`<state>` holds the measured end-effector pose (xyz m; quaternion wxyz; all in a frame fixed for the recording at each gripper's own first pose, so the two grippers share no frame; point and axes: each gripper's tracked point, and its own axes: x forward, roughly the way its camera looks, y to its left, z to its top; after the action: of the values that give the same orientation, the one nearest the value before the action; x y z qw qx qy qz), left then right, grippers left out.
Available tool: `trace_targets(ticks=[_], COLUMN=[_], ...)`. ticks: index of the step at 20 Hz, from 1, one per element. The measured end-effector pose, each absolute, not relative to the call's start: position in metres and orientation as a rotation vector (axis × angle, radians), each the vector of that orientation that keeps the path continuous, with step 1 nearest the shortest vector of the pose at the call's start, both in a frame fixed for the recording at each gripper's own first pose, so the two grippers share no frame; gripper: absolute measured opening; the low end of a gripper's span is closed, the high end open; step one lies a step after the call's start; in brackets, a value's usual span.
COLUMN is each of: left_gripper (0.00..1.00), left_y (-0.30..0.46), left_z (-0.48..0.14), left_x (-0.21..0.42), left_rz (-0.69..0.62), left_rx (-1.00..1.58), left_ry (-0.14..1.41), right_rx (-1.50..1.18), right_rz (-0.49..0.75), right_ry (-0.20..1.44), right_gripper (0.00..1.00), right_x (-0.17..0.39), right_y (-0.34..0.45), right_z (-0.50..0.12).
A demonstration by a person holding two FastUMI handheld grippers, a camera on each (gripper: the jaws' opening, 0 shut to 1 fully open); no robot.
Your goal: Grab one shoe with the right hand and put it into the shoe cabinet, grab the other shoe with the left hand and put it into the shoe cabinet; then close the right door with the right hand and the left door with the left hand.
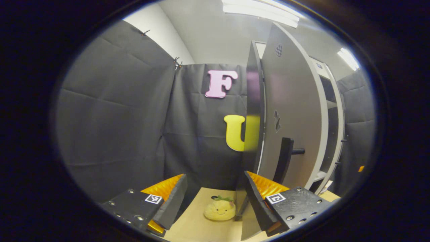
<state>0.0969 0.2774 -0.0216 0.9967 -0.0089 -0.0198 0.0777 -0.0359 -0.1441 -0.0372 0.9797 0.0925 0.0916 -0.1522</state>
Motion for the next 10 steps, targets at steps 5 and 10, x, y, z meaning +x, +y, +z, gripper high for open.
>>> trace_targets(ticks=[5, 10], left_gripper=[0.92, 0.92], left_y=[0.255, 0.225], left_z=[-0.013, -0.015], left_x=[0.11, 0.12], left_rz=[0.087, 0.018], left_rx=[0.042, 0.06], left_ry=[-0.036, 0.019], right_rx=[0.176, 0.206], right_rz=[-0.337, -0.336], right_ry=[0.191, 0.198], right_gripper=[0.98, 0.98], right_x=[-0.046, -0.043], right_y=[-0.152, -0.148], right_z=[-0.039, -0.048])
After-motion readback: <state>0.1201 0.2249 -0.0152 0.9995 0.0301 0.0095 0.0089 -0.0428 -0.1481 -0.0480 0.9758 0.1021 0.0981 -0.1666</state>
